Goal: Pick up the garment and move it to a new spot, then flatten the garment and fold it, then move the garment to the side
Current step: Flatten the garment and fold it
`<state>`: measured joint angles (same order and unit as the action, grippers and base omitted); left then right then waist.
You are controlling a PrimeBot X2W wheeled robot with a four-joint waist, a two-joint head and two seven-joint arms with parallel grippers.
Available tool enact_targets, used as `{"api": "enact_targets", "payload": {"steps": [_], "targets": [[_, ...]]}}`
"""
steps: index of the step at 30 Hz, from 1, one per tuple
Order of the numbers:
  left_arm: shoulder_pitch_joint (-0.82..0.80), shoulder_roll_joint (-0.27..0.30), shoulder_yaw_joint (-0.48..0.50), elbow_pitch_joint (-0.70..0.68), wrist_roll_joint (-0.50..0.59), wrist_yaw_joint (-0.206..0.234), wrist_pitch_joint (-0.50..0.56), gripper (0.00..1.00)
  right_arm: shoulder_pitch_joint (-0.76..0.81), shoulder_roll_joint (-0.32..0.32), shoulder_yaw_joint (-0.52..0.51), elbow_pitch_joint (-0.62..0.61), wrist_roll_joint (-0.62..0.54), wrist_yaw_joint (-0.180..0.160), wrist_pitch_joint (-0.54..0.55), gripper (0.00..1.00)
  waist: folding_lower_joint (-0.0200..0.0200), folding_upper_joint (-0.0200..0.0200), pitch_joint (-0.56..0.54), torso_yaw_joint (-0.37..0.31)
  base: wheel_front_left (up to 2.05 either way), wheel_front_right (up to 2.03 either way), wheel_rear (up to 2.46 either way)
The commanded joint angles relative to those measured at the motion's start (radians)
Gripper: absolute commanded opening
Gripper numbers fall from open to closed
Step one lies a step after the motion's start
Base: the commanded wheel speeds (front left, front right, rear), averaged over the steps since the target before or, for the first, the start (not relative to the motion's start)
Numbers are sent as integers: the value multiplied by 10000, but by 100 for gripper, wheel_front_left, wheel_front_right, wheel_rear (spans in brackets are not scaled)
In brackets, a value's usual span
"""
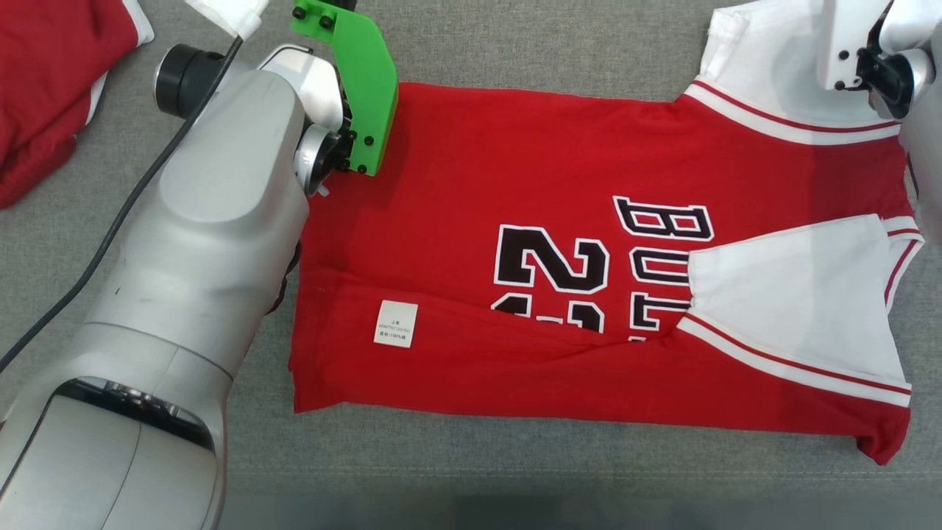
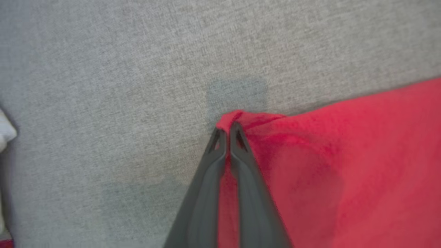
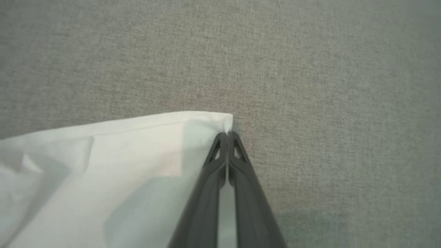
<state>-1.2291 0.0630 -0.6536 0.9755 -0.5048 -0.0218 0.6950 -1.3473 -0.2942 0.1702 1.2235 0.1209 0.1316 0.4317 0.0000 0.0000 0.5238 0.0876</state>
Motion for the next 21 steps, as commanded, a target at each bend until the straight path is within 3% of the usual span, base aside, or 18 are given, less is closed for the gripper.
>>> {"api": "enact_targets", "payload": {"steps": [1, 7, 13, 18, 21], "targets": [[405, 246, -68, 255, 20, 101, -15, 0, 267, 51, 67, 27, 124, -17, -124, 0, 0, 0, -165, -98, 0, 0, 0], [382, 221, 119, 167, -79, 332, -885, 0, 572, 266, 444, -430, 804, -17, -958, 0, 0, 0, -589, -250, 0, 0, 0], [598, 340, 104, 34, 43, 259, -2133, 0, 1203, 139, 1336, -1290, 1743, -17, -1810, 0, 0, 0, -1128, -302, 0, 0, 0], [1115, 303, 67, 3, -121, 92, -2766, 0, 2052, -448, 2371, -2599, 2929, -17, -2117, 0, 0, 0, -1602, -234, 0, 0, 0], [1732, 407, 16, -107, -172, 92, -3248, 0, 2907, -1286, 3141, -4162, 3995, -16, -2093, 0, 0, 0, -1956, -234, 0, 0, 0]]}}
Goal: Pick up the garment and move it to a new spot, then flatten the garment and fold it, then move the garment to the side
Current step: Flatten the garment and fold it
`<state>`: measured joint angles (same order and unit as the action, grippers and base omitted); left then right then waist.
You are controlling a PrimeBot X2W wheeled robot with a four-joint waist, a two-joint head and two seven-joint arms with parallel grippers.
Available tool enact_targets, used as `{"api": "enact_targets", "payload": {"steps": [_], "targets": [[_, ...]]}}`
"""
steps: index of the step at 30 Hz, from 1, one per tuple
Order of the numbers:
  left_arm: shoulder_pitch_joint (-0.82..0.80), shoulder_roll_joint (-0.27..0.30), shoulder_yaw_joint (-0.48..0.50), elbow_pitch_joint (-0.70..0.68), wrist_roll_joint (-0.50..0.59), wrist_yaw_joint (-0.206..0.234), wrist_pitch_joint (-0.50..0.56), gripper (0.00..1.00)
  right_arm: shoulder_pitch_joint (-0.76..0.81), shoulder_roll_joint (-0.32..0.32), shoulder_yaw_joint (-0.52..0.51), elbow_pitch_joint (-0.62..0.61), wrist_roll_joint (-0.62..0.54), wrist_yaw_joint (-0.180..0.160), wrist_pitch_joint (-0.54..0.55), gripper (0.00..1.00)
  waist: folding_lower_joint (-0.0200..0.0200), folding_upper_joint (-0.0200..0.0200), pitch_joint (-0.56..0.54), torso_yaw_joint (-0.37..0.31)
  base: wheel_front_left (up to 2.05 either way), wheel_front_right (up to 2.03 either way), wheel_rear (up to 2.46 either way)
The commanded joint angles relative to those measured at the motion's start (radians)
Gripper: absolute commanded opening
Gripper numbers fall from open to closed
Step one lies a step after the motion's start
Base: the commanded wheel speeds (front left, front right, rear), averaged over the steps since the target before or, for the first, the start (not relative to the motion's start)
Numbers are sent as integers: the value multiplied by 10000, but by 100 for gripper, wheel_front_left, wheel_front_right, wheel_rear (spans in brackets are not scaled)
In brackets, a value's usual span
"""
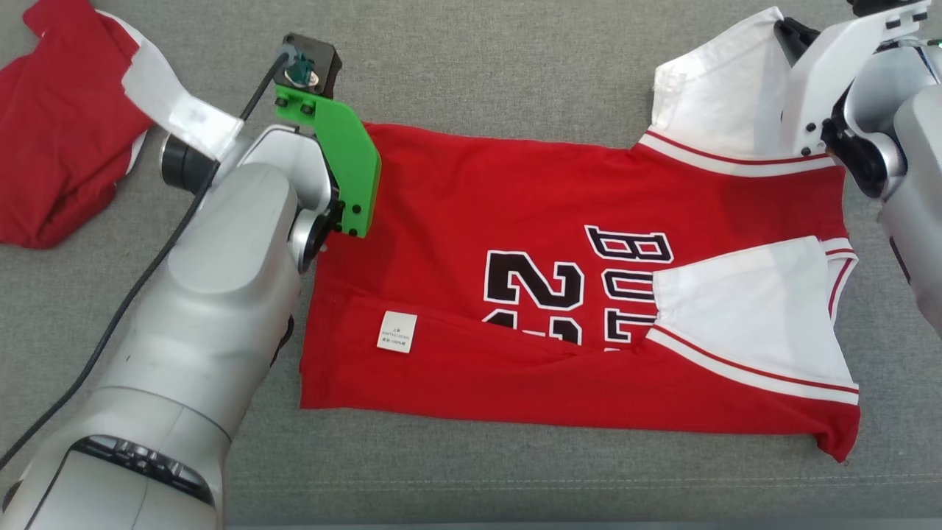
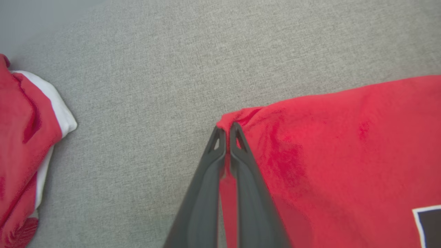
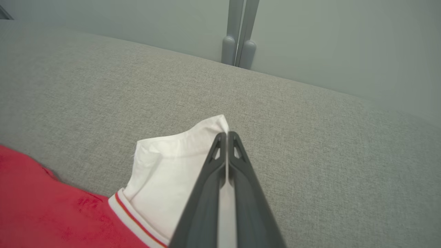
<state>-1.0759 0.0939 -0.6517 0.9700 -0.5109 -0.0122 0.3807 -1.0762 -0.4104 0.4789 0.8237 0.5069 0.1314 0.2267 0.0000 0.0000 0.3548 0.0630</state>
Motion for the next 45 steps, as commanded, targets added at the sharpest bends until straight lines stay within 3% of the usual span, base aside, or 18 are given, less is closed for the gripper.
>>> {"api": "enact_targets", "payload": {"steps": [1, 8, 13, 18, 27, 31, 39, 45], "targets": [[335, 138, 6, -108, -102, 41, -235, 0, 401, -409, 160, -619, 382, -15, -48, 0, 0, 0, -344, 9, 0, 0, 0], [1382, 477, 16, -558, -191, 129, -877, 0, 2036, -1846, 458, -3171, 1189, -14, 329, 0, 0, 0, -743, -96, 0, 0, 0], [2229, 905, -54, -1146, -109, 257, -1341, 0, 3661, -2624, 104, -5202, 1493, -14, 726, 0, 0, 0, -1081, -265, 0, 0, 0], [3093, 1379, -187, -1811, 48, 457, -1693, 0, 5330, -2978, -497, -7161, 1476, -15, 1048, 0, 0, 0, -1363, -429, 0, 0, 0], [4275, 1972, -454, -2993, 316, 732, -2354, 0, 8008, -2665, -1798, -9647, 1660, -11, 2258, 0, 0, 0, -1731, -642, 0, 0, 0], [4614, 2303, -741, -3421, 616, 630, -2734, 0, 8837, -2446, -2088, -10380, 1874, -11, 2874, 0, 0, 0, -1861, -724, 0, 0, 0], [5059, 2769, -1090, -3692, 1017, 783, -3217, 0, 9835, -2340, -2239, -11130, 2035, -9, 4008, 0, 0, 0, -2081, -809, 0, 0, 0], [5506, 2771, -1182, -3580, 907, 862, -3407, 0, 10251, -2221, -2289, -11233, 2208, -9, 4678, 0, 0, 0, -2302, -814, 0, 0, 0]]}}
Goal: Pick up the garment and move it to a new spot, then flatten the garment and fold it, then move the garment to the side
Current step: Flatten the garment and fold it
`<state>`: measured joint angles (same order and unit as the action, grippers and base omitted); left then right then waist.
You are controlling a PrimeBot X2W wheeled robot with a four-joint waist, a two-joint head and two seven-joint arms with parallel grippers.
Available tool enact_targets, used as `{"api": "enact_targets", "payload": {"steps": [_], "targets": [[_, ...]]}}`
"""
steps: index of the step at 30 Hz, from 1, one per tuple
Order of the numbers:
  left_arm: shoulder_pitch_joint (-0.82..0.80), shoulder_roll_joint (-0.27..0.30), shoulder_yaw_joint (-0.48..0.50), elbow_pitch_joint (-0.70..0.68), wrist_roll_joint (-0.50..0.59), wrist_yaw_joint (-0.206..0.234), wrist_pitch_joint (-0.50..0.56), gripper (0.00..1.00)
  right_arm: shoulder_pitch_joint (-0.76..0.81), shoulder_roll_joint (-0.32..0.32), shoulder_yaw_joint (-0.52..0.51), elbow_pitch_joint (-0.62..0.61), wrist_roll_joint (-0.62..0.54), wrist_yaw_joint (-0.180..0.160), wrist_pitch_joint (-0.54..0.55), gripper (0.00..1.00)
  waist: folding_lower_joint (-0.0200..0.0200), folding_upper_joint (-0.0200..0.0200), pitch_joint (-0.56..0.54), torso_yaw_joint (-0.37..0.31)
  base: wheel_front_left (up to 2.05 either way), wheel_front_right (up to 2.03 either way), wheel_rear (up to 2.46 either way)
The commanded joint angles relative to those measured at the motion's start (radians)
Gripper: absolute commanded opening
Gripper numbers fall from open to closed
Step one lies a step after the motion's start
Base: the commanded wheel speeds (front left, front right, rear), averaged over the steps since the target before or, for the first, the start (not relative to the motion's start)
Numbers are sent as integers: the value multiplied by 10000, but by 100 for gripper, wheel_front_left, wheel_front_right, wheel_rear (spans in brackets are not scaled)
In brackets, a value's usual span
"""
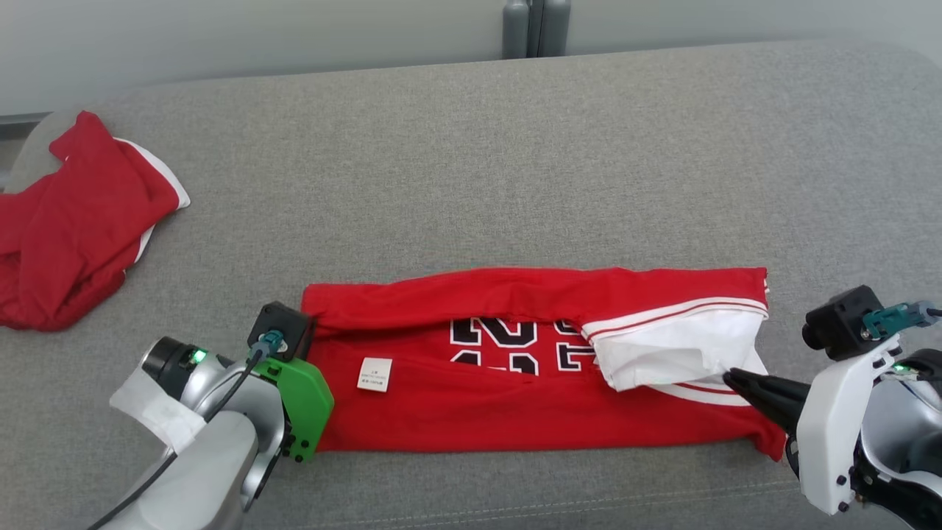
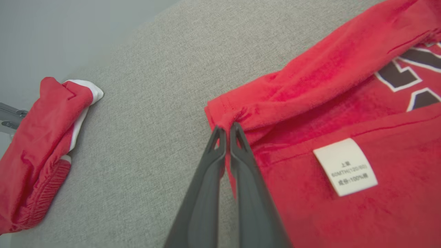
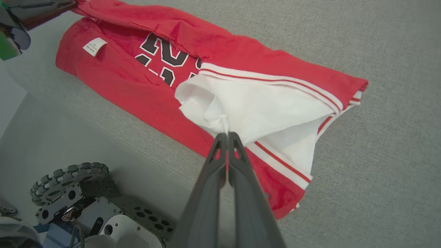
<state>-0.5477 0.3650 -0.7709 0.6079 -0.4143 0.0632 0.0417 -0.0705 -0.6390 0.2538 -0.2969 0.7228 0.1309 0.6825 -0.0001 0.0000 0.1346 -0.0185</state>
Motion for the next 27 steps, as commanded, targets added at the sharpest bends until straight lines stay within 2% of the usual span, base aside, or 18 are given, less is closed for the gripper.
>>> {"api": "enact_targets", "payload": {"steps": [1, 7, 8, 9, 10, 11, 12, 15, 19, 25, 27], "targets": [[315, 49, -16, 60, -86, 87, -1, 0, 284, 94, -54, -26, 41, -4, 238, 0, 1, 0, -162, 4, 0, 0, 0], [604, 88, -138, 216, -169, 73, 55, 0, 624, 315, -128, -51, 38, -4, 736, 0, 1, 0, -431, 10, 0, 0, 0], [666, 63, -132, 266, -212, 73, 80, 8, 651, 410, -148, -22, 50, -4, 792, 0, 1, 0, -479, 13, 0, 0, 0], [707, 38, -139, 289, -244, 62, 82, 44, 744, 492, -97, 42, 103, -2, 918, 0, 1, 0, -522, 16, 0, 0, 0], [766, -13, -118, 349, -363, 32, 168, 100, 800, 499, -51, 70, 78, -2, 1030, 0, 1, 0, -561, 23, 0, 0, 0], [784, -40, -104, 391, -409, 35, 203, 100, 777, 515, -47, 39, 11, -2, 1042, 54, 1, 0, -590, 28, 0, 0, 0], [817, -55, -89, 445, -467, 96, 285, 100, 832, 633, -66, 114, 22, -2, 1093, 100, 1, 0, -630, 30, 0, 0, 0], [919, -132, -80, 495, -568, 133, 263, 100, 981, 739, 16, 170, 48, -2, 1328, 100, 1, 0, -737, 61, 0, 0, 0], [1151, -134, 112, 488, -731, 338, -14, 100, 1036, 867, 28, 219, -156, -1, 1066, 100, 1, 0, -930, 87, 0, 0, 0], [1686, -117, 521, -35, -1015, 657, -1247, 100, 1185, 1342, -52, 388, -695, -1, 13, 100, 1, 0, -1351, 180, 0, 0, 0], [1872, -102, 746, -333, -1079, 910, -1772, 100, 1316, 1560, -125, 537, -1028, -1, -508, 100, 1, 0, -1454, 229, 0, 0, 0]]}}
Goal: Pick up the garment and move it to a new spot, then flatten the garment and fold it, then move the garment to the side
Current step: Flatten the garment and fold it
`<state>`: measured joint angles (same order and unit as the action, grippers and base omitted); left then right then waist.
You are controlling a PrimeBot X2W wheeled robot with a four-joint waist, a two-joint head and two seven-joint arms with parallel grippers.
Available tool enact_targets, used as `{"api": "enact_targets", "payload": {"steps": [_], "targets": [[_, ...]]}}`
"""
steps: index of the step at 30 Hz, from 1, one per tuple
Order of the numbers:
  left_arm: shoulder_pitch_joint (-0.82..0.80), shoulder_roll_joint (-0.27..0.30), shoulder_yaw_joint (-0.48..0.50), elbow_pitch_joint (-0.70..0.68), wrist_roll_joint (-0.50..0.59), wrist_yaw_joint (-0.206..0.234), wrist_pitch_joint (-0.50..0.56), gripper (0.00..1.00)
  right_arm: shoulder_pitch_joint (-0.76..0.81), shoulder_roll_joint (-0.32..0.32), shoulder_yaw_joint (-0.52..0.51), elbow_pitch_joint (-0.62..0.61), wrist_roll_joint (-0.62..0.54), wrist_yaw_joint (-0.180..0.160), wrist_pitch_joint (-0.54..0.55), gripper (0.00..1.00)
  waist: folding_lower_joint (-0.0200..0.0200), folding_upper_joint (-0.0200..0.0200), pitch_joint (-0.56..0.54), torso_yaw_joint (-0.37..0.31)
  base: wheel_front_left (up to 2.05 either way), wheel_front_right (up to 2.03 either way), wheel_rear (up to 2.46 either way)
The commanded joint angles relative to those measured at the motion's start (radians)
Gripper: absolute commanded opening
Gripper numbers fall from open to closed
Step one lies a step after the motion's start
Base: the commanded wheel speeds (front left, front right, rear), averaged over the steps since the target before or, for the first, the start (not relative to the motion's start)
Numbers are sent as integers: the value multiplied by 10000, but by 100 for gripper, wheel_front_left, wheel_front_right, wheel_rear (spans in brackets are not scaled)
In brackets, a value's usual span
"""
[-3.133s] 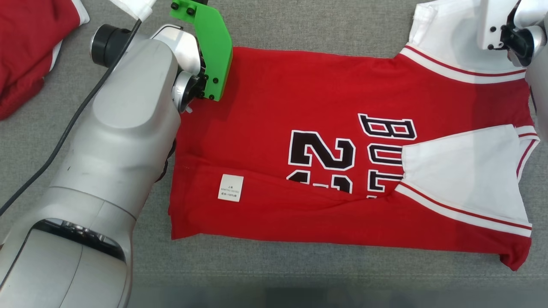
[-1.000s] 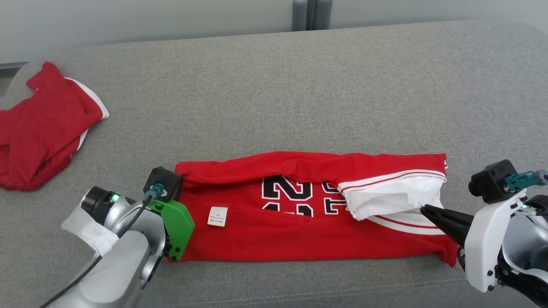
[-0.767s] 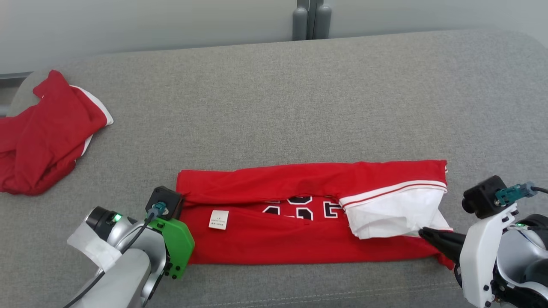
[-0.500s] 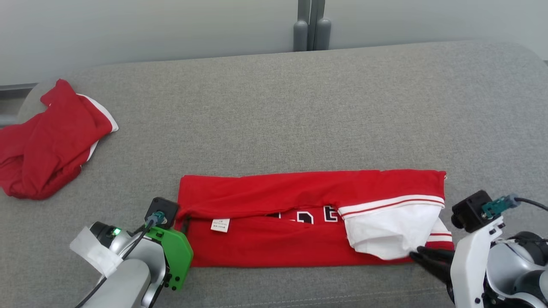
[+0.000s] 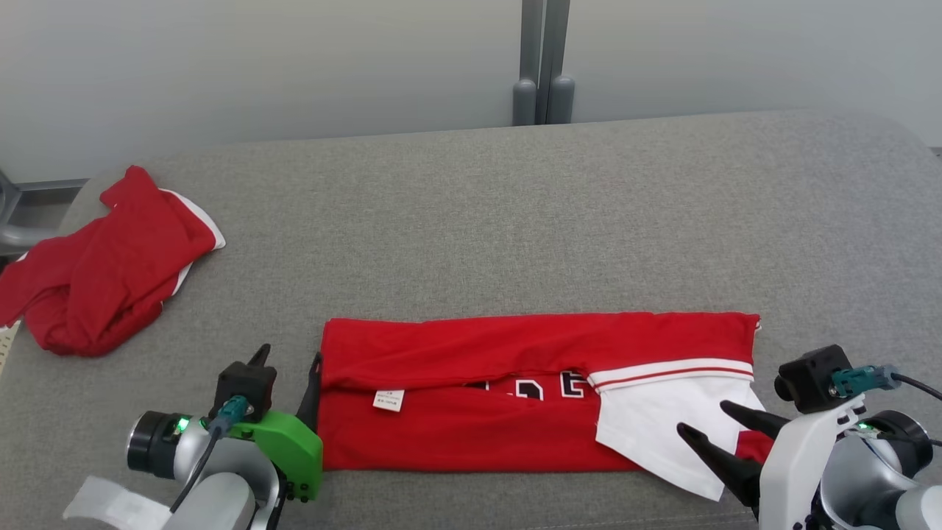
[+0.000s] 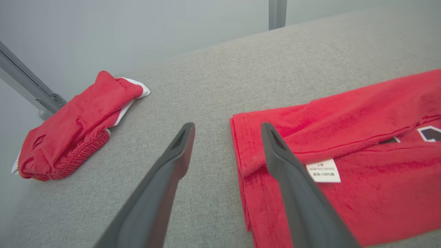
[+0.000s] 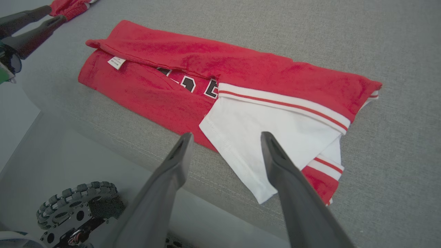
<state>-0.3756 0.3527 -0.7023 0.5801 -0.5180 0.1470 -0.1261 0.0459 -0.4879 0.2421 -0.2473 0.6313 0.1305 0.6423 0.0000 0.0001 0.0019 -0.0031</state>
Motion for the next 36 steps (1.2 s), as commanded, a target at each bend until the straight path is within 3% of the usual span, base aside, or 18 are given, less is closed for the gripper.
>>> {"api": "enact_targets", "payload": {"steps": [1, 4, 9, 13, 19, 30, 36], "targets": [[253, -21, 242, -207, -152, 240, -408, 100, 177, 175, -63, 128, -297, 2, -432, 100, 0, -1, -176, 104, 0, 0, 0], [604, -117, 684, -703, -297, 667, -1030, 100, 269, 749, -428, 497, -1067, -1, -1591, 100, 0, -1, -336, 196, 0, 0, 0], [1365, -251, 1582, -2037, -531, 982, -1383, 100, 420, 2081, -1169, 1295, -2356, 3, -3157, 100, 0, -1, -553, 276, 0, 0, 0], [2194, -415, 2423, -3331, -348, 874, -1388, 100, 461, 3327, -1907, 1884, -3163, 2, -4269, 100, 0, -1, -664, 287, 0, 0, 0], [3784, -1104, 4044, -4772, -159, 336, -1390, 100, 337, 4295, -2822, 2804, -3765, 0, -5779, 100, 0, -1, -967, 291, 0, 0, 0], [5183, -1486, 4806, -4949, 786, -660, -1392, 100, 262, 4361, -3025, 3882, -3314, 2, -7313, 100, 0, -1, -1383, 179, 0, 0, 0], [5679, -1531, 4814, -4663, 1412, -1008, -1381, 100, 585, 4353, -2716, 4320, -3889, 0, -7464, 100, 0, -1, -1604, 87, 0, 0, 0]]}}
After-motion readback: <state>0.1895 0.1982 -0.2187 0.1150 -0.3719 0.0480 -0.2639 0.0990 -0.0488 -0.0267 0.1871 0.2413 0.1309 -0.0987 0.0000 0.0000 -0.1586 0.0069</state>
